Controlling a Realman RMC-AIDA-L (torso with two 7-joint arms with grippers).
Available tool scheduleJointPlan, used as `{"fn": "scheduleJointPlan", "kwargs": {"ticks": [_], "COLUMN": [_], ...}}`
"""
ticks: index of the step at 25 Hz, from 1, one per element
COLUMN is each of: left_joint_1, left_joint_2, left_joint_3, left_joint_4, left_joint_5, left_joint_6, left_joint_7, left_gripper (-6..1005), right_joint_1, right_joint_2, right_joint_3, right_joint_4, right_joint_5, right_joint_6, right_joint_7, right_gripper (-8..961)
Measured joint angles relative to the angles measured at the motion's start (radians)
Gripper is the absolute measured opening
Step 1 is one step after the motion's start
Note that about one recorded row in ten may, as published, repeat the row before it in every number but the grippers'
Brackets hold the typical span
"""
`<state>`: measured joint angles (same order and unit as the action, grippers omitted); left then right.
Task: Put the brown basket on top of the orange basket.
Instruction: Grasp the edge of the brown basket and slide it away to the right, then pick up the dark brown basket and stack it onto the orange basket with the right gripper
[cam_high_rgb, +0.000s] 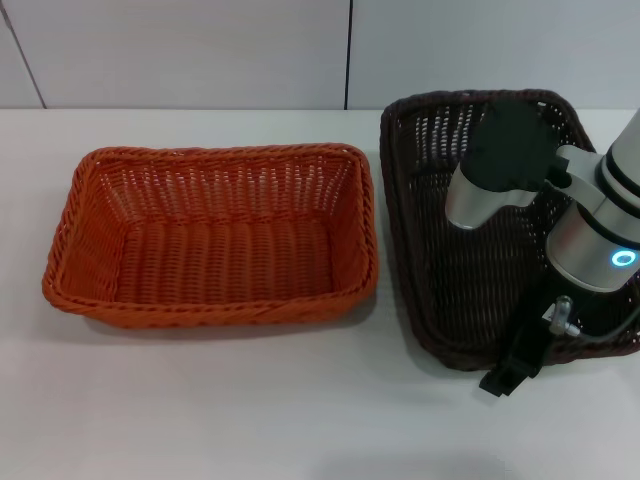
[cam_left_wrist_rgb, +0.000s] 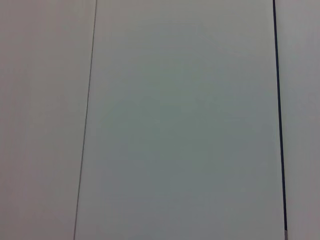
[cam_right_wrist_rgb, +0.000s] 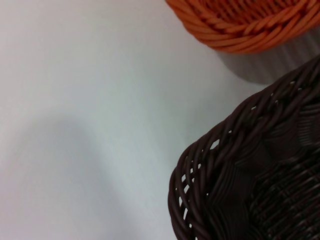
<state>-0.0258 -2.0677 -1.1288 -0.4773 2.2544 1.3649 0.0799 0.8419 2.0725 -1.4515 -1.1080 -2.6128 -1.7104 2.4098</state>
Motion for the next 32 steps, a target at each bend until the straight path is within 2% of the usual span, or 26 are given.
{"fn": "scheduleJointPlan", "kwargs": {"ticks": [3,9,13,18,25,32], "left_joint_1": [0.000,-0.003,-0.005,-0.006,-0.006,-0.009], "left_joint_2": [0.000,0.000,0.000,0.000,0.000,-0.001], "left_joint_3": [0.000,0.000,0.000,0.000,0.000,-0.006], "left_joint_4": [0.001,0.004,0.012,0.017,0.022,0.033], "left_joint_5": [-0.001,-0.001,-0.001,-0.001,-0.001,-0.001], "left_joint_6": [0.000,-0.001,-0.001,-0.001,-0.001,-0.001], "left_joint_7": [0.000,0.000,0.000,0.000,0.000,0.000], "left_gripper": [800,800,800,800,800,800], "right_joint_1": [-0.006,-0.020,-0.019,-0.018,-0.023,-0.009], "right_joint_2": [0.000,0.000,-0.001,-0.001,0.001,0.001], "right_joint_3": [0.000,0.009,0.007,0.003,0.009,0.026], "right_joint_4": [-0.030,-0.118,-0.133,-0.155,-0.313,-0.426], "right_joint_5": [-0.010,-0.020,-0.026,-0.044,-0.094,-0.124], "right_joint_6": [-0.007,-0.043,-0.053,-0.061,-0.124,-0.157], "right_joint_7": [0.014,0.032,0.035,0.040,0.070,0.089], "right_gripper": [528,409,306,289,266,190]}}
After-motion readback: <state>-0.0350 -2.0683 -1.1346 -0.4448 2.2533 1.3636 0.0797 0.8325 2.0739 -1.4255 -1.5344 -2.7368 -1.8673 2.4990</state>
